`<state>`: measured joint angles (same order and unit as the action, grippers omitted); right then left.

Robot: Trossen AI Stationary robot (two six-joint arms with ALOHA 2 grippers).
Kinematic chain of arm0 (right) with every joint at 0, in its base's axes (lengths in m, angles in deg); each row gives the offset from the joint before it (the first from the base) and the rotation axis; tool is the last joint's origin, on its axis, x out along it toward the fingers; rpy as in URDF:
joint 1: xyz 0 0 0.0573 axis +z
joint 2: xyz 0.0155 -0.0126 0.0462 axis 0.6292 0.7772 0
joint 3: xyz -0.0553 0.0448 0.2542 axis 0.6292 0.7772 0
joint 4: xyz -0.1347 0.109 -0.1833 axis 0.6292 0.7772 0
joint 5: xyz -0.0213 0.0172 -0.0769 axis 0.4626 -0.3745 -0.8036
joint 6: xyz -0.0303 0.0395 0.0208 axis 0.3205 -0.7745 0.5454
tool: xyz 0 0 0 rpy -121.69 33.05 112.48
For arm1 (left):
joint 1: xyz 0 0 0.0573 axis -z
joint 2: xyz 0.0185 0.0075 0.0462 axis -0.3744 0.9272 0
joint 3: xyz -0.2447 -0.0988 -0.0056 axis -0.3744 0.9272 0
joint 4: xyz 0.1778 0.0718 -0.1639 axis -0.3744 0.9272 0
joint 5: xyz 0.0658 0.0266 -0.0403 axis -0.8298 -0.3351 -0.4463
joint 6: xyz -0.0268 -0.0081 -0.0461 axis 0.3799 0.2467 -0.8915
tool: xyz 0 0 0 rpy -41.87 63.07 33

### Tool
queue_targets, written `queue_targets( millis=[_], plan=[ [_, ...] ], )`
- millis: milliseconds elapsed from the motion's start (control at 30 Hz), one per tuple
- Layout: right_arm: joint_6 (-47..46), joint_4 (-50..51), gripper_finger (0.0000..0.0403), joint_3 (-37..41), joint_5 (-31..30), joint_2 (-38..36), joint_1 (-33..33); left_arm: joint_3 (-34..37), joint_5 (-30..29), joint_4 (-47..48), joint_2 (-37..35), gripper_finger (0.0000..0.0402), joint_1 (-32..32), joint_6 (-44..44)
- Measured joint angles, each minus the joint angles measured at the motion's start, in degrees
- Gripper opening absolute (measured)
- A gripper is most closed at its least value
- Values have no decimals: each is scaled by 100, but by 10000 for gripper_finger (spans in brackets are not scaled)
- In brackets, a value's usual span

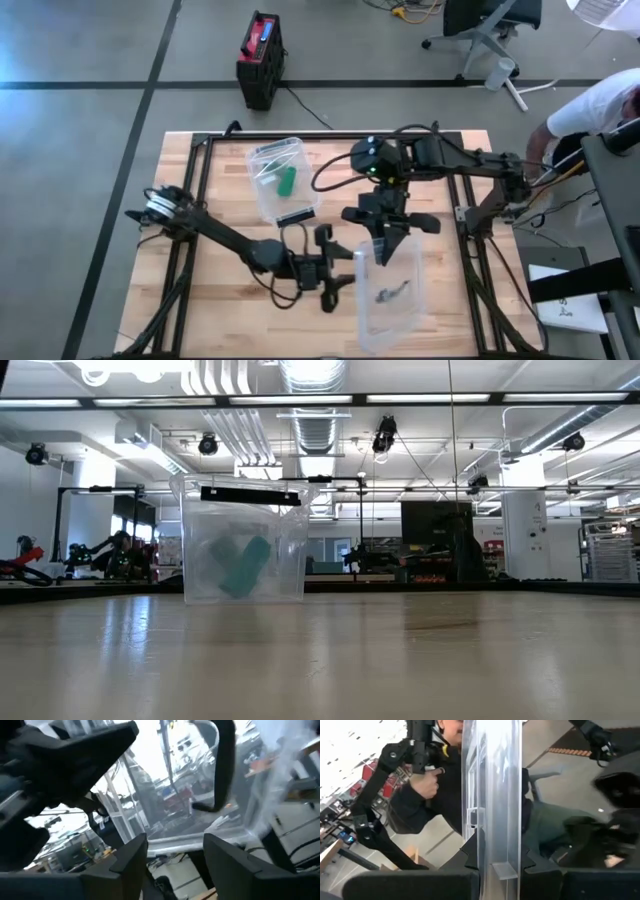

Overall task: Roll bandage
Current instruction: Close the transparent bin

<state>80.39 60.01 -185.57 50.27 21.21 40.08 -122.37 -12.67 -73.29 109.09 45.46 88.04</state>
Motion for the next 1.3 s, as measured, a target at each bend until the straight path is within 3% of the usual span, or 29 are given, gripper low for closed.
queue_targets(
  millis=[233, 433, 733, 867, 967, 1100, 1167, 1300],
  plan=[
    [8, 87, 30, 2, -58, -56, -232, -499, -36, 41, 339, 228, 2, -87],
    [-47, 248, 30, 2, -759, -151, -413, -594, 371, 66, 305, 260, -69, -609],
    [-50, 295, 30, 2, -844, -170, -322, -739, 484, 211, 305, 272, -224, -1166],
    [186, 296, 30, 2, -848, -170, -222, -739, 721, 267, 305, 222, -311, -1385],
    [448, 300, 31, 2, -842, -170, -165, -739, 1217, 391, 305, 151, -388, -1659],
    [597, 299, 31, 2, -794, -171, -147, -744, 1291, 432, 305, 36, -412, -1620],
    [613, 308, 31, 2, -785, -173, -139, -744, 1259, 417, 305, 18, -409, -1582],
    [652, 300, 31, 0, -791, -173, -97, -744, 1217, 419, 305, 46, -400, -1586]
  ],
)
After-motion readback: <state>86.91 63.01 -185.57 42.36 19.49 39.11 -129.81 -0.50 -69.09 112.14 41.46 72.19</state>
